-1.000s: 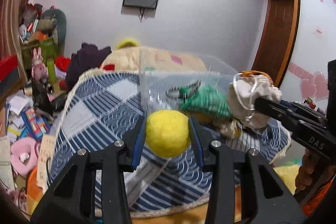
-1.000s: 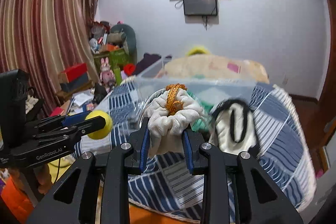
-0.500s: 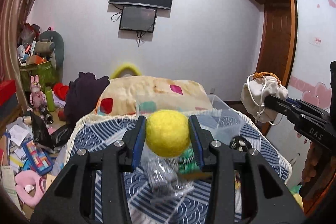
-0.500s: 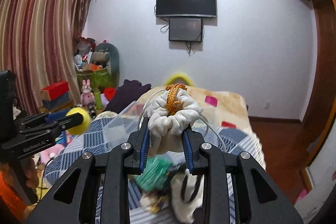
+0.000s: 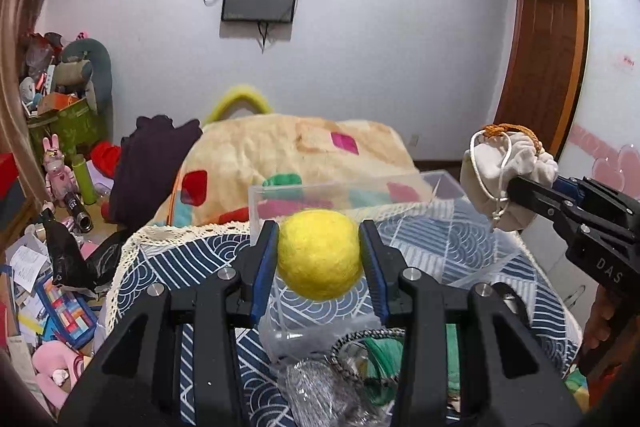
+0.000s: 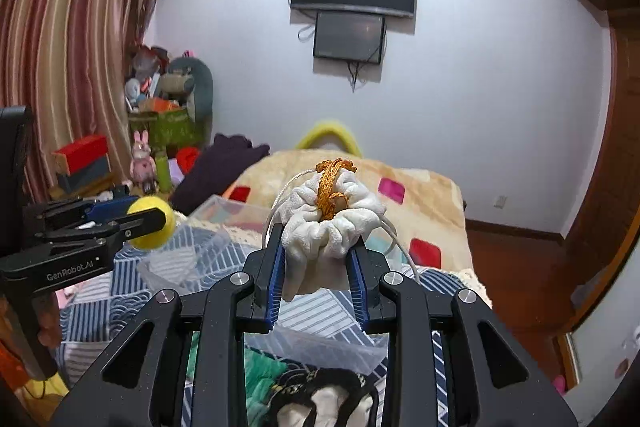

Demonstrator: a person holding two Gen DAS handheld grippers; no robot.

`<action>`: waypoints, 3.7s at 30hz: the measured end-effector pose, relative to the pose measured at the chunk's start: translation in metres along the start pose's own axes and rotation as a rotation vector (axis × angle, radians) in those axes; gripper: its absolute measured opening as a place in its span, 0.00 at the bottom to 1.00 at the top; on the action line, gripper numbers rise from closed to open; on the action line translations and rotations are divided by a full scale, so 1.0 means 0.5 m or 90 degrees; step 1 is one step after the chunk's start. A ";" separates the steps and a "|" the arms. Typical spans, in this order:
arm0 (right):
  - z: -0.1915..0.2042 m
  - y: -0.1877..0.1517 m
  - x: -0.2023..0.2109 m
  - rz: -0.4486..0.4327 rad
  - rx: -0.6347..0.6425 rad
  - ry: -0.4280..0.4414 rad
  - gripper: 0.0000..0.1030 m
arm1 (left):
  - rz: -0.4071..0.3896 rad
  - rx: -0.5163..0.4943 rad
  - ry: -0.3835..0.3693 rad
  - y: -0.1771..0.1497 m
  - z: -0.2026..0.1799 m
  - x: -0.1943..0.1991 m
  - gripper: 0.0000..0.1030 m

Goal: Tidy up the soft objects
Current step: 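Lower the pouch into the clear box with the right tool while the left tool drops the ball in, then grasp the black-and-white fabric bag with the right tool while the left tool grasps the beaded bracelet, then place the fabric bag into the box with the right tool while the left tool drops the bracelet in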

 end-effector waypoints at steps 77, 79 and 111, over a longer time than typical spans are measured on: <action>-0.044 -0.200 0.026 0.116 -0.099 0.023 0.73 | 0.068 -0.091 -0.064 -0.158 -0.116 0.032 0.21; -0.043 -0.204 0.017 0.121 -0.101 0.024 0.73 | 0.071 -0.084 -0.065 -0.159 -0.111 0.028 0.15; -0.052 -0.084 0.088 0.009 -0.065 0.005 0.08 | -0.043 -0.035 -0.033 -0.054 -0.024 0.125 0.06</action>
Point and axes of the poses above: each gripper's, at about its wrist camera, not at the fingertips, and x roughly against the way its jaws point, z to its left, y to its top, the point moved 4 cm from there along -x, roughly the way its jaws point, and after that the axes turned 13 degrees about y, right-handed, at the moved point
